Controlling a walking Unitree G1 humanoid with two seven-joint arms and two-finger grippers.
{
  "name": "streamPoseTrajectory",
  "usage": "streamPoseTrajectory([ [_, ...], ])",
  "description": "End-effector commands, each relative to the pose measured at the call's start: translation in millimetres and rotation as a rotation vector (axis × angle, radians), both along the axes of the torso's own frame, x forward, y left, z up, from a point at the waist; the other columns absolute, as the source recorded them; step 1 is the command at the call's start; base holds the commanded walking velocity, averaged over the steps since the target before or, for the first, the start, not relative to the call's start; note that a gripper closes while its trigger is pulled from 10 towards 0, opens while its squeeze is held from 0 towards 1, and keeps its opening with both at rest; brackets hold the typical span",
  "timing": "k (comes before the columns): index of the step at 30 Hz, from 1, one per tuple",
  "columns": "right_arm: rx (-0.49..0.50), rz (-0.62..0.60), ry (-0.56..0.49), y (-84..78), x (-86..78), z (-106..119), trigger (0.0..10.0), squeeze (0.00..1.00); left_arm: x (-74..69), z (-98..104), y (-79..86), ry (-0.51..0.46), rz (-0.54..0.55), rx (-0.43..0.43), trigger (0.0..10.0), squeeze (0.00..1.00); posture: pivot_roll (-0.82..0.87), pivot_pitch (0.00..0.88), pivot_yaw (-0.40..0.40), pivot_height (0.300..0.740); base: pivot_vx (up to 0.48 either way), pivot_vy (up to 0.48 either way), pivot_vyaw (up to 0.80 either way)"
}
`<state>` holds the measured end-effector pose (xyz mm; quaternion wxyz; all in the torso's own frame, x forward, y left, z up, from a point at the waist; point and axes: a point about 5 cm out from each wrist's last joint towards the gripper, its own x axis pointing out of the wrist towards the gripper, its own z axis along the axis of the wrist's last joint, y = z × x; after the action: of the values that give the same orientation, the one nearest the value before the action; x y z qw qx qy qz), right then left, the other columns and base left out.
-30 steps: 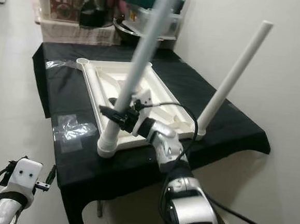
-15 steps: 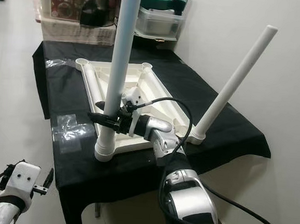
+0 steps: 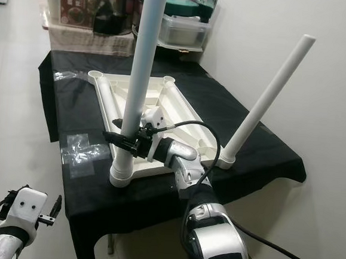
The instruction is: Building children table
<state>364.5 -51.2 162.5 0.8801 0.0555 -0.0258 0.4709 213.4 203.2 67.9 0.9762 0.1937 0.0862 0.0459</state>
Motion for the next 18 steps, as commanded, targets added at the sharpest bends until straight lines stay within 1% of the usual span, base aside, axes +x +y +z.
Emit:
streamPoseTrajectory([
  [1, -0.184, -0.280, 0.236, -12.4, -8.1, -62, 0.0, 0.00, -1.1, -4, -1.8, 0.010, -0.004, -0.002, 10.0, 0.00, 0.13, 0.000, -0.169, 0.740, 0.000, 0.000, 0.00],
  [2, -0.199, -0.384, 0.275, -10.2, -11.0, -72, 0.0, 0.00, -1.5, -5, -2.0, 0.012, -0.004, -0.003, 10.0, 0.00, 0.12, 0.000, -0.166, 0.740, 0.000, 0.000, 0.00],
  [3, -0.199, -0.384, 0.275, -10.2, -11.0, -72, 0.0, 0.00, -1.5, -5, -2.0, 0.012, -0.004, -0.003, 10.0, 0.00, 0.12, 0.000, -0.166, 0.740, 0.000, 0.000, 0.00],
  [4, -0.218, -0.428, 0.293, -6.9, -14.3, -78, 0.0, 0.00, -1.4, -5, -2.2, 0.015, -0.005, -0.004, 10.0, 0.00, 0.12, 0.000, -0.163, 0.740, 0.000, 0.000, 0.00],
  [6, -0.218, -0.428, 0.293, -6.9, -14.3, -78, 0.0, 0.00, -1.4, -5, -2.2, 0.015, -0.005, -0.004, 10.0, 0.00, 0.12, 0.000, -0.163, 0.740, 0.000, 0.000, 0.00],
  [7, -0.210, -0.466, 0.314, -2.7, -17.4, -82, 0.0, 0.00, -1.0, -6, -2.3, 0.017, -0.009, -0.003, 10.0, 0.00, 0.12, 0.000, -0.162, 0.740, 0.000, 0.000, 0.00],
  [8, -0.210, -0.466, 0.314, -2.7, -17.4, -82, 0.0, 0.00, -1.0, -6, -2.3, 0.017, -0.009, -0.003, 10.0, 0.00, 0.12, 0.000, -0.162, 0.740, 0.000, 0.000, 0.00],
  [9, -0.187, -0.515, 0.329, -1.0, -18.0, -83, 0.0, 0.00, 0.5, -5, -2.3, 0.016, -0.010, -0.002, 10.0, 0.00, 0.12, 0.000, -0.166, 0.740, 0.000, 0.000, 0.00],
  [11, -0.187, -0.515, 0.329, -1.0, -18.0, -83, 0.0, 0.00, 0.5, -5, -2.3, 0.016, -0.010, -0.002, 10.0, 0.00, 0.12, 0.000, -0.166, 0.740, 0.000, 0.000, 0.00],
  [13, -0.129, -0.594, 0.333, -2.1, -16.0, -80, 0.0, 0.00, 2.4, -4, 0.2, 0.009, -0.002, 0.003, 10.0, 0.00, 0.13, 0.000, -0.164, 0.740, 0.000, 0.000, 0.00],
  [18, -0.080, -0.618, 0.319, -3.5, -15.4, -77, 0.0, 0.00, 1.5, -4, 1.8, 0.009, 0.003, 0.005, 10.0, 0.00, 0.13, 0.000, -0.162, 0.740, 0.000, 0.000, 0.00],
])
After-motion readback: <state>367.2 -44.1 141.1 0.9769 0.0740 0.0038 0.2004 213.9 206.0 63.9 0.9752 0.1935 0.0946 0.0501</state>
